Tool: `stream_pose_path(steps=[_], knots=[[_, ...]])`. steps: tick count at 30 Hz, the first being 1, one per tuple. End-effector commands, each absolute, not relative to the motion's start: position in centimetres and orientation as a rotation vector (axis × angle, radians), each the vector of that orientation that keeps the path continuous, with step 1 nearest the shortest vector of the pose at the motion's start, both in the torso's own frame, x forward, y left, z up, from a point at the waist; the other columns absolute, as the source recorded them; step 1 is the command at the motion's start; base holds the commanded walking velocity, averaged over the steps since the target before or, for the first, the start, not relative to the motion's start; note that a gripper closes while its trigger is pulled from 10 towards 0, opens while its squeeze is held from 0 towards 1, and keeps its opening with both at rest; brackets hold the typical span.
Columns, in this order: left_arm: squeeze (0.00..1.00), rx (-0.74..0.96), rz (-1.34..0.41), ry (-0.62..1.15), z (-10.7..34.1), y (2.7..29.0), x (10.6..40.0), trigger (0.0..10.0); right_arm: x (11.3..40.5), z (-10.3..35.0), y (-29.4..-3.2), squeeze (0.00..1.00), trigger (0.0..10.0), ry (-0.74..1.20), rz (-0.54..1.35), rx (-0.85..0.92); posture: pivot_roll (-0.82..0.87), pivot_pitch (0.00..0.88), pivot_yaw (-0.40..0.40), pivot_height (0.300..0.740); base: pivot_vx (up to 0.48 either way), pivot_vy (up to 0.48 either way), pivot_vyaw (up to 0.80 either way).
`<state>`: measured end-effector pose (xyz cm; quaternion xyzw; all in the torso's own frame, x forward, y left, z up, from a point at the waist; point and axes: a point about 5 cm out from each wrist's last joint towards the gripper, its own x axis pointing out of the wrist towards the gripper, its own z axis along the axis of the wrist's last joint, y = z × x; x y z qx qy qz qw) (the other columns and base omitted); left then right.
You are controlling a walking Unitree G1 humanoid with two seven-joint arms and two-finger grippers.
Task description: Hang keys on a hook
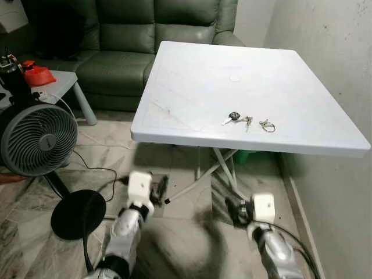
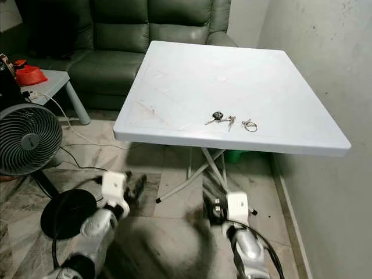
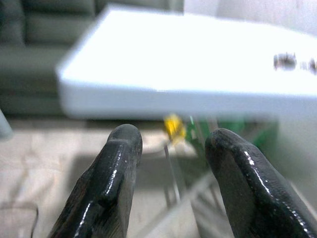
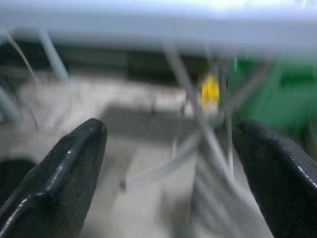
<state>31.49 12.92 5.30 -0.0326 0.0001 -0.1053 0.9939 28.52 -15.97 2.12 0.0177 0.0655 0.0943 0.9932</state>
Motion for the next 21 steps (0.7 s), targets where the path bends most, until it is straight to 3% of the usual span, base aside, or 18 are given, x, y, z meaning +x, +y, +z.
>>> stream_pose_path(steps=[1, 7, 9, 11, 16, 21], knots=[[0.0, -0.087, -0.15, -0.025, 6.1, 13.8, 32.0, 10.0, 29.2, 3.4, -16.0, 0.0, 10.0, 0.062, 0.188, 0.047, -0.15, 0.0, -0.022, 0.74, 0.0, 0.0, 0.0], [0.0, -0.188, -0.042, -0.035, 8.5, 15.1, 33.9, 10.0, 30.6, 6.9, -15.8, 0.0, 10.0, -0.083, 0.199, 0.053, -0.15, 0.0, -0.023, 0.74, 0.0, 0.0, 0.0], [0.0, -0.184, 0.015, -0.028, 8.9, 15.4, 34.2, 10.0, 30.8, 7.6, -15.7, 0.0, 10.0, -0.106, 0.2, 0.068, -0.15, 0.0, -0.028, 0.74, 0.0, 0.0, 0.0], [0.0, -0.152, 0.182, 0.041, 9.5, 16.4, 35.1, 10.0, 31.3, 9.4, -15.5, 0.0, 10.0, -0.168, 0.199, 0.118, -0.15, 0.0, -0.028, 0.74, 0.0, 0.0, 0.0], [0.0, -0.143, 0.241, 0.053, 10.2, 16.7, 35.4, 10.0, 31.4, 10.5, -15.2, 0.0, 10.0, -0.198, 0.198, 0.126, -0.15, 0.0, -0.026, 0.74, 0.0, 0.0, 0.0], [0.0, -0.094, 0.034, -0.063, 12.4, 15.5, 35.2, 10.0, 31.0, 11.6, -15.2, 0.0, 10.0, -0.225, 0.179, 0.123, -0.16, 0.0, -0.025, 0.74, 0.0, 0.0, 0.0]])
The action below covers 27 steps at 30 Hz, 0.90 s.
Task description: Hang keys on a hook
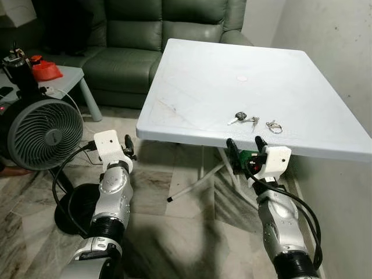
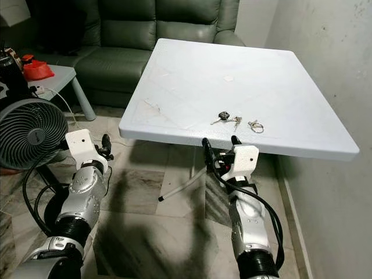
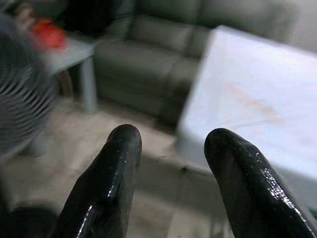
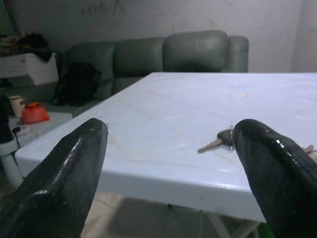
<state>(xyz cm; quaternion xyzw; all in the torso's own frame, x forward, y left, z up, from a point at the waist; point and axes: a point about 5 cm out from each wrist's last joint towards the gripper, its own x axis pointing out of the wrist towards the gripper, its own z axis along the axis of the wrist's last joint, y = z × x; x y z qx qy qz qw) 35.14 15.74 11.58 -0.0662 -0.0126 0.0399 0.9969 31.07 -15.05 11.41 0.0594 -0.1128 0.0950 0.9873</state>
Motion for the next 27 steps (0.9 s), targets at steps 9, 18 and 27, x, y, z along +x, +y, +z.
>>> stream_pose_path(steps=[9, 18, 27], knots=[[0.0, -0.013, -0.13, -0.214, 13.2, 16.5, 32.4, 10.0, 29.1, 11.5, -16.1, 0.0, 10.0, -0.231, 0.242, -0.09, -0.16, 0.0, -0.016, 0.74, 0.0, 0.0, 0.0], [0.0, -0.119, -0.168, -0.123, 12.4, 17.0, 30.6, 10.0, 28.5, 12.3, -16.5, 0.0, 10.0, -0.224, 0.203, -0.033, -0.16, 0.015, -0.017, 0.74, 0.0, 0.0, 0.0], [0.0, -0.096, -0.214, -0.125, 12.8, 16.7, 30.3, 10.0, 28.4, 12.3, -16.2, 0.0, 10.0, -0.216, 0.206, -0.036, -0.15, 0.028, -0.014, 0.74, 0.0, 0.0, 0.0]])
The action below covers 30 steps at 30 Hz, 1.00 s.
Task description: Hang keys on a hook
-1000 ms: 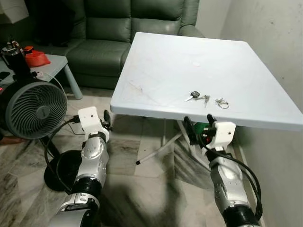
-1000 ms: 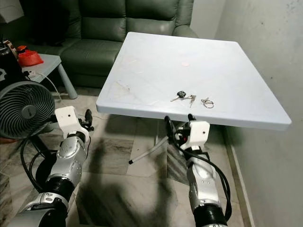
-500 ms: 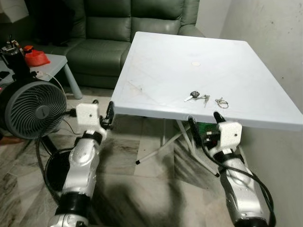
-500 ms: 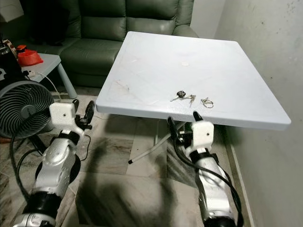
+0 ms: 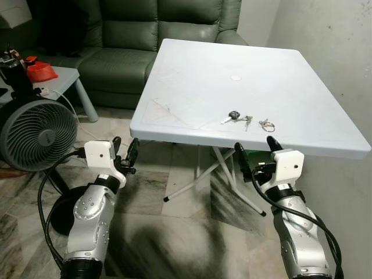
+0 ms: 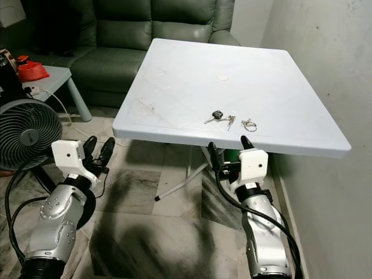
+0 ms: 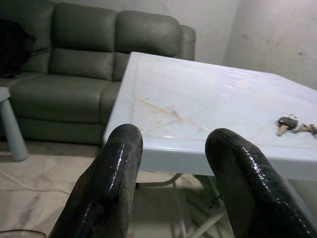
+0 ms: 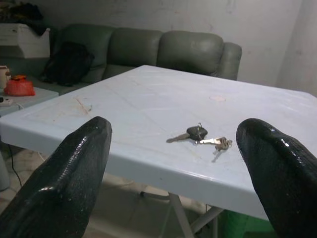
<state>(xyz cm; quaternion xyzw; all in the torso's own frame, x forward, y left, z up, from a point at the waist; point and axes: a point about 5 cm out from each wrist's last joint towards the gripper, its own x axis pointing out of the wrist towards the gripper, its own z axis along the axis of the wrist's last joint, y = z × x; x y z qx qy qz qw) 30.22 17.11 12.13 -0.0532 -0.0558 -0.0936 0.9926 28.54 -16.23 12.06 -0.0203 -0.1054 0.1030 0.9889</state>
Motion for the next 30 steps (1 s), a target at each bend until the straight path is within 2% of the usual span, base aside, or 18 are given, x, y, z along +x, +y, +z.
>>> stream_pose_path(steps=[1, 12, 30], knots=[[0.0, -0.097, -0.219, -0.125, 12.8, 16.6, 30.3, 10.0, 28.4, 12.3, -16.3, 0.0, 10.0, -0.215, 0.206, -0.036, -0.15, 0.028, -0.014, 0.74, 0.0, 0.0, 0.0], [0.0, -0.093, -0.258, -0.097, 13.0, 15.7, 30.5, 10.0, 28.3, 12.3, -16.2, 0.0, 10.0, -0.201, 0.202, -0.024, -0.15, 0.031, -0.007, 0.74, 0.0, 0.0, 0.0], [0.0, -0.089, -0.295, -0.088, 13.5, 15.4, 30.9, 10.0, 28.3, 12.3, -16.1, 0.0, 10.0, -0.195, 0.192, -0.021, -0.15, 0.026, 0.011, 0.74, 0.304, 0.0, 0.0]])
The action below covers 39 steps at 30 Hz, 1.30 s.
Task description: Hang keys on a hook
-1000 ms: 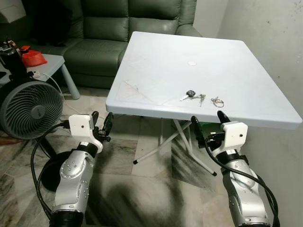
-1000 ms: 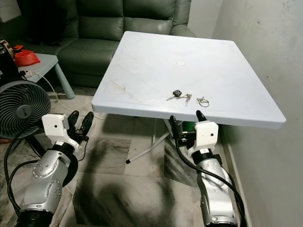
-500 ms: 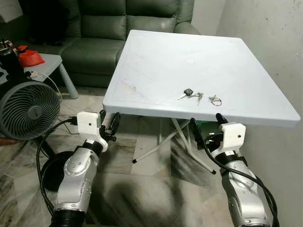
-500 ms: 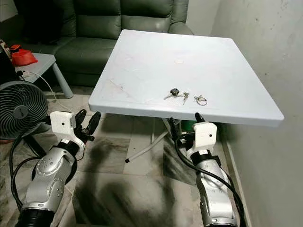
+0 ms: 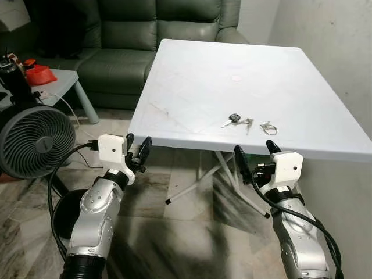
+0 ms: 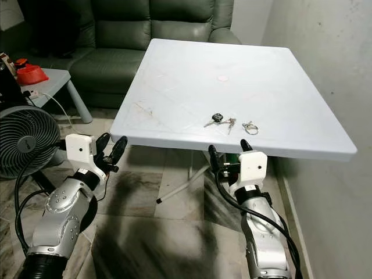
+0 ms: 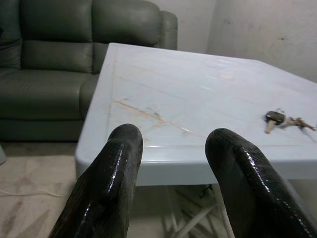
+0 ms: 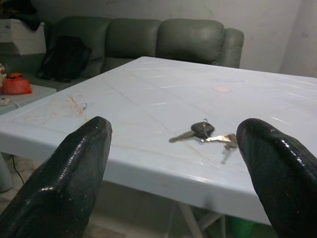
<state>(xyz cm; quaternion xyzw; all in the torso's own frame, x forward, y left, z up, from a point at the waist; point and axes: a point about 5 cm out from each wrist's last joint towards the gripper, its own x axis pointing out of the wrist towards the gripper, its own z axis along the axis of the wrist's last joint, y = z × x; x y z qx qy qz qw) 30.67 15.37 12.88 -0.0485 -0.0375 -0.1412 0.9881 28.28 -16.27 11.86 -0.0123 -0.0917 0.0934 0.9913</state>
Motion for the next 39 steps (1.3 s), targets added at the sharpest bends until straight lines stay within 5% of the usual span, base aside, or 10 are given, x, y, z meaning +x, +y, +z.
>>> stream_pose_path(steps=[1, 39], knots=[[0.0, -0.081, -0.298, -0.089, 13.52, 15.36, 30.86, 10.0, 28.29, 12.28, -16.12, 0.0, 10.0, -0.196, 0.192, -0.022, -0.15, 0.025, 0.011, 0.74, 0.334, 0.0, 0.0], [0.0, -0.071, -0.303, -0.127, 13.79, 14.82, 30.93, 10.0, 28.2, 12.18, -15.98, 0.0, 10.0, -0.192, 0.224, -0.051, -0.16, 0.007, 0.005, 0.74, 0.318, 0.0, 0.0]])
